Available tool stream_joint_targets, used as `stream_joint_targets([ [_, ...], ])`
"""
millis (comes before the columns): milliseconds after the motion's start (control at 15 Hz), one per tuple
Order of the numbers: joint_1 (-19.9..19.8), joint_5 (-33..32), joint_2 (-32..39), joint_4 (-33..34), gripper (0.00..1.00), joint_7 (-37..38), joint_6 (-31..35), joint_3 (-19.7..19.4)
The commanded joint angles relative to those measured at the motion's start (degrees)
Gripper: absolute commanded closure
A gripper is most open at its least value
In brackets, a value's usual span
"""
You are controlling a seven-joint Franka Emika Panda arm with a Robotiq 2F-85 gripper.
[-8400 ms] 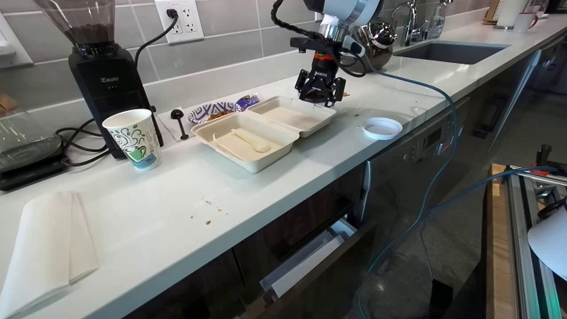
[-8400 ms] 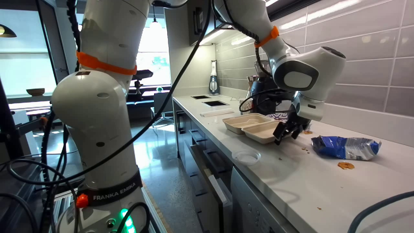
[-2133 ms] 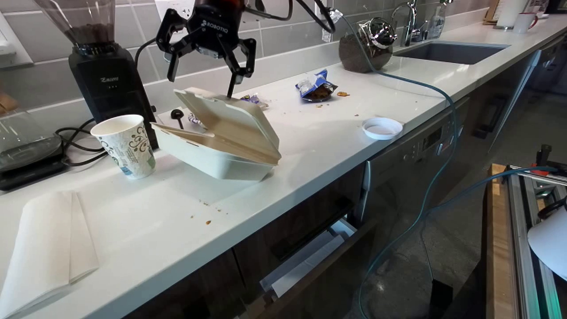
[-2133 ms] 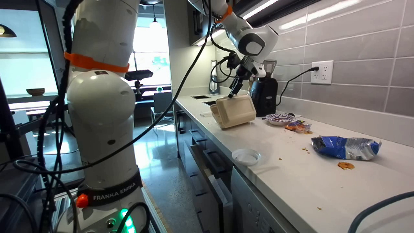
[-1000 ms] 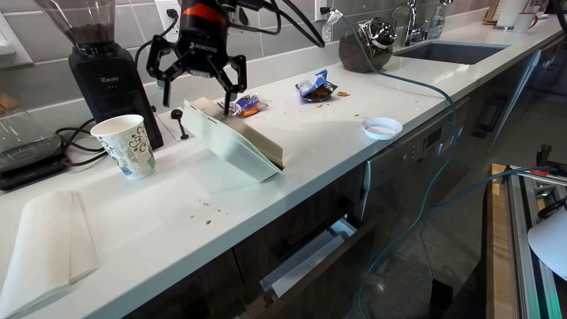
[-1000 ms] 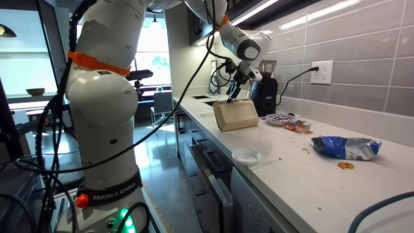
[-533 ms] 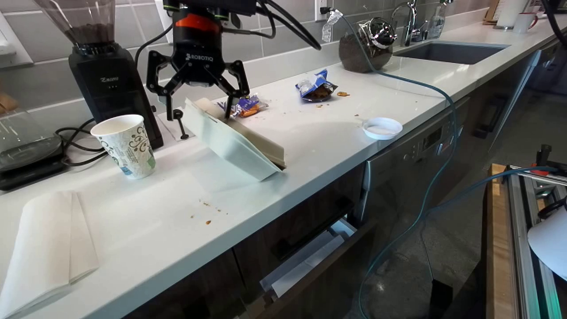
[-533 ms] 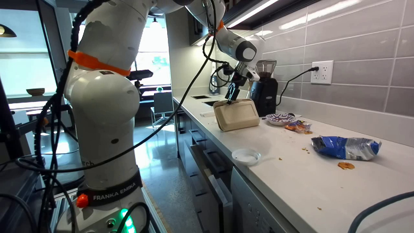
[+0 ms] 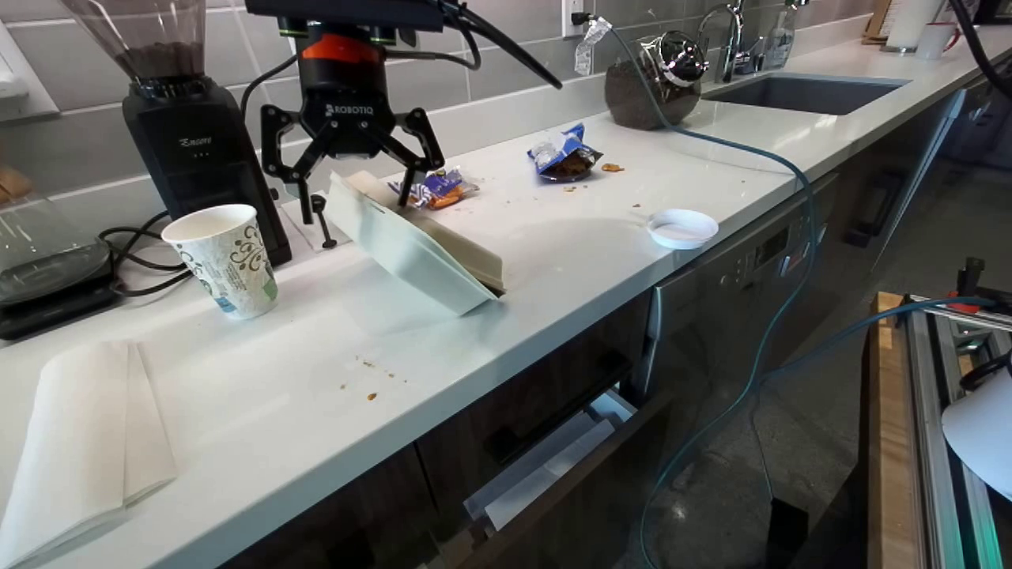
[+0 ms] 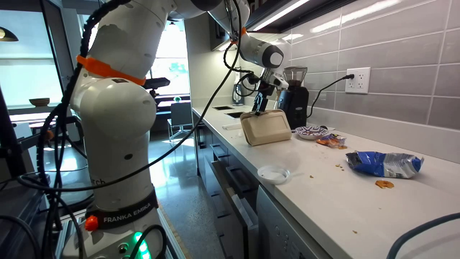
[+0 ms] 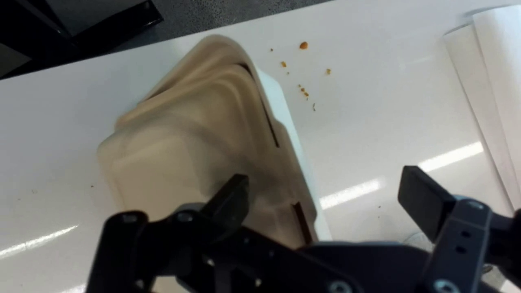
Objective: Close the takeaway pack
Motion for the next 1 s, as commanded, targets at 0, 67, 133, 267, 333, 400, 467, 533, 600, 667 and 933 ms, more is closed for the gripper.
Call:
stream_joint_targets([
  [0,1.42,-4.86,1.86,2.66,0.0,2.43,-0.08,-0.51],
  [67,1.83,-6.64,2.04,2.92,0.0,2.98,-0.43,-0.62],
  [133,2.18,-8.21,2.37,3.18,0.0,3.62,-0.73,-0.68],
  [267,2.9,-11.11,3.04,3.65,0.0,5.02,-1.31,-0.71],
  [333,3.12,-11.96,3.41,4.32,0.0,5.42,-1.44,-0.59],
  [400,3.42,-12.79,3.51,4.71,0.0,5.81,-1.52,-0.51],
  [467,3.59,-13.41,3.76,5.26,0.0,6.06,-1.59,-0.48],
  [533,3.78,-13.81,3.83,5.79,0.0,6.28,-1.74,-0.39],
  [600,3.69,-13.44,3.95,6.23,0.0,6.02,-1.75,-0.16],
  [667,3.5,-12.77,3.88,6.54,0.0,5.69,-1.63,0.05],
  [933,3.34,-11.55,4.12,8.12,0.0,4.6,-2.49,0.88],
])
